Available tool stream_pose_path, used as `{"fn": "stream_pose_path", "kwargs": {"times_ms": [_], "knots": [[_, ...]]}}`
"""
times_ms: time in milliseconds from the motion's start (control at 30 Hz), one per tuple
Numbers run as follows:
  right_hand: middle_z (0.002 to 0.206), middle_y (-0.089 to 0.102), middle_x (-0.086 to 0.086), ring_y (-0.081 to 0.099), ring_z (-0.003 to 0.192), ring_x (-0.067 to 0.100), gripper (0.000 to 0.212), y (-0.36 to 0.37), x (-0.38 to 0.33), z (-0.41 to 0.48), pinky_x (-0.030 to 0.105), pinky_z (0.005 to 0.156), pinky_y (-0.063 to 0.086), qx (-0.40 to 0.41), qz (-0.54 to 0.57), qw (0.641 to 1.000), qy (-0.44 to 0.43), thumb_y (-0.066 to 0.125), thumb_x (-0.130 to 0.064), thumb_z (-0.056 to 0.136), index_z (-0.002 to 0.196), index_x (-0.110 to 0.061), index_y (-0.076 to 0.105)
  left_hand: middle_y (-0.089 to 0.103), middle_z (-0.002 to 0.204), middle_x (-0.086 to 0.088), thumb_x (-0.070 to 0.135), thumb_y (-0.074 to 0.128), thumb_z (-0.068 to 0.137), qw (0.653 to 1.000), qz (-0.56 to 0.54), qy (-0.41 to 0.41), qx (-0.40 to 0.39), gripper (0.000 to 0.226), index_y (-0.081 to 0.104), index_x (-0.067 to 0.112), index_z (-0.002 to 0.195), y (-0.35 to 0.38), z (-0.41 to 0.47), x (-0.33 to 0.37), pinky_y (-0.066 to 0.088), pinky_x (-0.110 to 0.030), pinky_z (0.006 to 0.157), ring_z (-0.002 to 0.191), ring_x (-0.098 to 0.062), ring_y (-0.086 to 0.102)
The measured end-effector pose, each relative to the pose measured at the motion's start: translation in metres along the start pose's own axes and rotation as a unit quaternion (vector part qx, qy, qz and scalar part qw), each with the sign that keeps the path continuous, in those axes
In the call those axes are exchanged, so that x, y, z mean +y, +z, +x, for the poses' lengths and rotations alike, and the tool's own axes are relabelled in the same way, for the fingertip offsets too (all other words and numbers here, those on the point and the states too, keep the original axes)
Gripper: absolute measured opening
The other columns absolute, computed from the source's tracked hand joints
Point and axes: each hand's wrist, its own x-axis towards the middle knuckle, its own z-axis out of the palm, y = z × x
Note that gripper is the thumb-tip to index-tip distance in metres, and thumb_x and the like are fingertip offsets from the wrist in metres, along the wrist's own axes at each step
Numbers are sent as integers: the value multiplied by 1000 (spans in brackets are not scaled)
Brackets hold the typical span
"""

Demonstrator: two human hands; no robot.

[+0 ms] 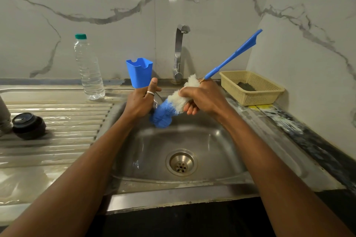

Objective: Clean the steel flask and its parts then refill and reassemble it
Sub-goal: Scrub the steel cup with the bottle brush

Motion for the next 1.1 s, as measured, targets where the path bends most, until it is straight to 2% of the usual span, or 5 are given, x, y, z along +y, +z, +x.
{"fn": "stream_pose_path", "kwargs": {"times_ms": [167,333,467,867,1100], "knots": [[58,70,15,67,50,26,23,-7,8,8,31,55,56,82,8,996,26,65,-16,82,81,6,72,65,85,-1,59,24,105,996,-64,-55,-8,64,74,20,105,2,4,2,43,-10,51,74,-10,61],[61,72,12,65,49,19,16,-17,7,11,24,47,50,109,43,993,30,63,-15,87,79,-3,71,72,106,-8,76,29,96,947,-227,-229,-10,81,66,11,126,4,16,-7,57,-38,84,91,-21,68],[65,73,9,66,53,17,14,-16,9,12,24,49,49,122,75,989,24,69,-20,88,85,-8,72,64,90,-7,79,28,94,906,-283,-314,-17,87,55,9,138,1,13,-10,48,-27,51,68,-17,61],[57,71,2,70,52,17,25,12,-61,47,44,66,63,228,36,966,-117,72,-35,87,74,-13,71,66,106,-10,71,27,100,864,-352,-356,42,68,54,16,130,-2,11,-4,47,-32,53,73,-20,62],[67,69,4,70,64,22,26,54,-120,126,41,69,60,260,-42,952,-157,62,-28,89,74,-7,64,66,123,-14,71,29,99,851,-357,-383,46,74,52,13,138,-5,15,-7,49,-32,51,81,-23,65]]}}
